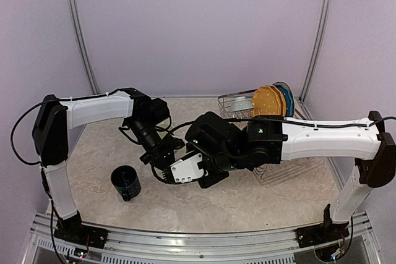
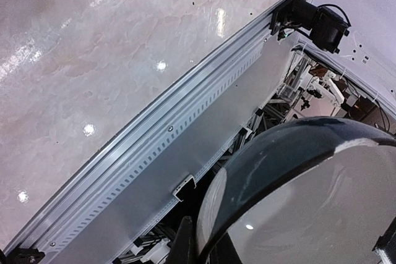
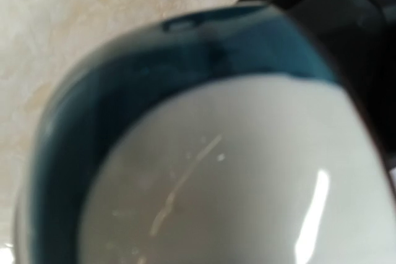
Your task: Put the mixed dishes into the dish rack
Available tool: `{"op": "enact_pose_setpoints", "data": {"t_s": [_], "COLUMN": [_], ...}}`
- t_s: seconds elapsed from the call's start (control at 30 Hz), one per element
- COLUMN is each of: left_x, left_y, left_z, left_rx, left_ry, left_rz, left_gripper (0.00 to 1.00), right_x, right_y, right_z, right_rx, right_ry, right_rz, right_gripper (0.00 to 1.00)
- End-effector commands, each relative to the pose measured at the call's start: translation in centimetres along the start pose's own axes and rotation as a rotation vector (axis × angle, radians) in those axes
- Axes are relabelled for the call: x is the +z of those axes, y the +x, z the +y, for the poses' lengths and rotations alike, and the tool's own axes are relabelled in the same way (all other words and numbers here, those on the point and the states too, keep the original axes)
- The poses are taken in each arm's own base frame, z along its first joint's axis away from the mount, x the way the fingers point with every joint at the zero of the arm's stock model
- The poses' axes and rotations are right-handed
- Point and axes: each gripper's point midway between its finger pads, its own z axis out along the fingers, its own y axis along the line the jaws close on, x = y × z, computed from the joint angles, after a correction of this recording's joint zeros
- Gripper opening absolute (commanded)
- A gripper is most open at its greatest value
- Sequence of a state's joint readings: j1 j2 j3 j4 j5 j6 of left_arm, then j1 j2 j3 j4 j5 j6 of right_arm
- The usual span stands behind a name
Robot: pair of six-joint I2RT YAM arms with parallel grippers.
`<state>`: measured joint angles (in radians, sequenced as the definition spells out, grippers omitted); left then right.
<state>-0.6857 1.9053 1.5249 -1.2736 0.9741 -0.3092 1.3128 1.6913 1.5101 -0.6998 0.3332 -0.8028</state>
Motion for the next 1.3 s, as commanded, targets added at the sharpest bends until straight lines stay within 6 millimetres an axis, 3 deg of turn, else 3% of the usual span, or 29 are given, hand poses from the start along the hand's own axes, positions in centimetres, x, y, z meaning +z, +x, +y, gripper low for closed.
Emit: {"op": "enact_pose_setpoints", "data": {"t_s": [0.0,0.2,0.3,0.57,0.77,0.87,0.97,1.17,1.27], "left_x": [0.1,0.1,0.2,0.0,-0.7,-2.4,-5.7,-11.8,-12.9], "left_y": [0.3,0.2,0.0,-0.3,-1.2,-2.2,-3.4,-4.2,-4.1], "left_z": [-1.0,-1.0,-0.9,-0.6,-0.2,0.2,0.4,-0.3,-0.7], "left_rx": [0.023,0.020,0.017,0.022,0.016,0.000,0.000,0.030,0.054], "left_ry": [0.045,0.040,0.037,0.007,-0.010,-0.012,-0.023,-0.016,-0.023], "left_rz": [0.021,0.020,0.021,0.001,-0.036,-0.104,-0.220,-0.442,-0.489], "left_gripper": [0.00,0.00,0.00,0.31,0.37,0.40,0.42,0.44,0.44], "right_x": [-1.3,-1.8,-1.8,-2.4,-2.4,-2.3,-2.2,-2.9,-3.7], "right_y": [-0.7,-0.5,-0.4,0.4,1.2,2.5,4.6,10.6,13.9], "right_z": [-1.1,-0.7,-0.4,0.1,0.4,0.4,0.2,-2.0,-3.6], "right_rx": [0.026,0.038,0.045,0.059,0.076,0.105,0.154,0.278,0.343], "right_ry": [0.056,0.047,0.037,0.037,0.039,0.032,0.034,0.099,0.144], "right_rz": [-0.045,-0.058,-0.063,-0.058,-0.042,-0.012,0.027,0.134,0.188], "right_gripper": [0.54,0.29,0.26,0.19,0.16,0.16,0.15,0.15,0.15]}}
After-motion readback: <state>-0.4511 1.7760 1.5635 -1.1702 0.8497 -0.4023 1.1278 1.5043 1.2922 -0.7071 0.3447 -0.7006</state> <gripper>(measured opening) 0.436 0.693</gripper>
